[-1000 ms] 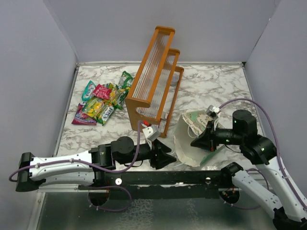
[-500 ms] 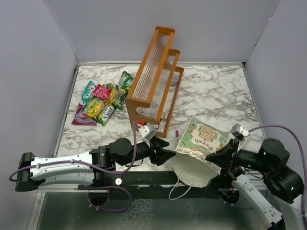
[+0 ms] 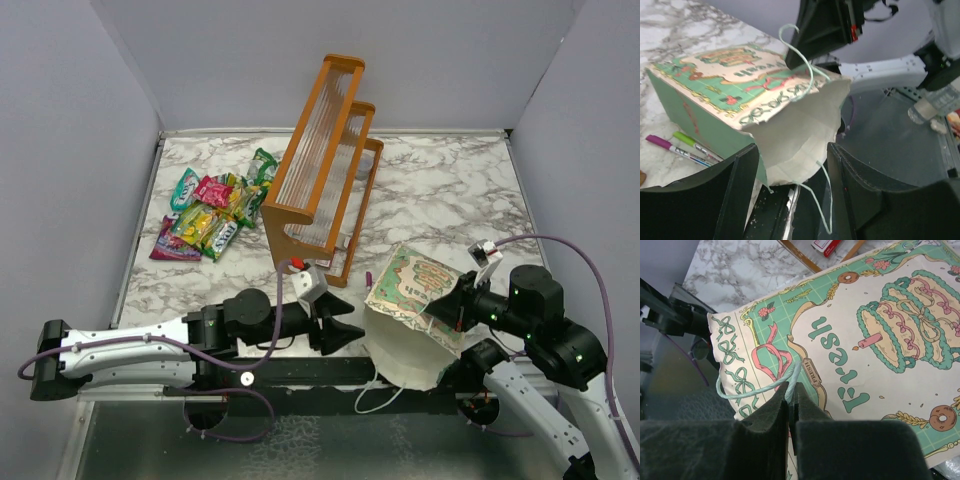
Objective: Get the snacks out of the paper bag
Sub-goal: Adjust the paper bag at the center of the board, then take out the snack from the paper bag, then place the snack at the center of the board.
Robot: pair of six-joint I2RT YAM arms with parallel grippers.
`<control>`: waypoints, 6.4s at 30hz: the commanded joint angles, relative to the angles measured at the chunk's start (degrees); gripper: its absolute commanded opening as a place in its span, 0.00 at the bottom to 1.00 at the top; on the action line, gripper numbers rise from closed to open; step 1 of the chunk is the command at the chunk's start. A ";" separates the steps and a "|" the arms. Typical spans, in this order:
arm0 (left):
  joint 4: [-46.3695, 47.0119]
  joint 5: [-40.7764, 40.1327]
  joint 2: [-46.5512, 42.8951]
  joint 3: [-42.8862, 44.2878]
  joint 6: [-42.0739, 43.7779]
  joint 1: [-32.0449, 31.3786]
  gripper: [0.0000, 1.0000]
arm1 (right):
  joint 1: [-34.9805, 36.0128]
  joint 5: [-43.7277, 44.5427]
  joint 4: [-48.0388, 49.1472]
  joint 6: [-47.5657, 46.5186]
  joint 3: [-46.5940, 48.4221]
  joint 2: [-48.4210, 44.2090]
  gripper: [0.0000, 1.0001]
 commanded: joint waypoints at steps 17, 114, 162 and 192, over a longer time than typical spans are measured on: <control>38.02 -23.91 40.42 1.88 21.80 -18.42 0.29 | 0.22 -0.27 7.62 -3.29 7.32 2.18 0.02; 59.34 -1.35 76.51 20.46 23.20 1.40 0.29 | 0.22 0.05 15.82 -5.46 9.53 7.40 0.02; 39.92 -0.53 69.47 24.63 23.19 6.11 0.07 | 0.20 10.84 9.97 -7.47 8.79 3.32 0.02; -15.09 -7.90 13.34 24.05 24.87 2.26 0.00 | 0.22 19.28 16.26 -3.48 0.88 -4.47 0.02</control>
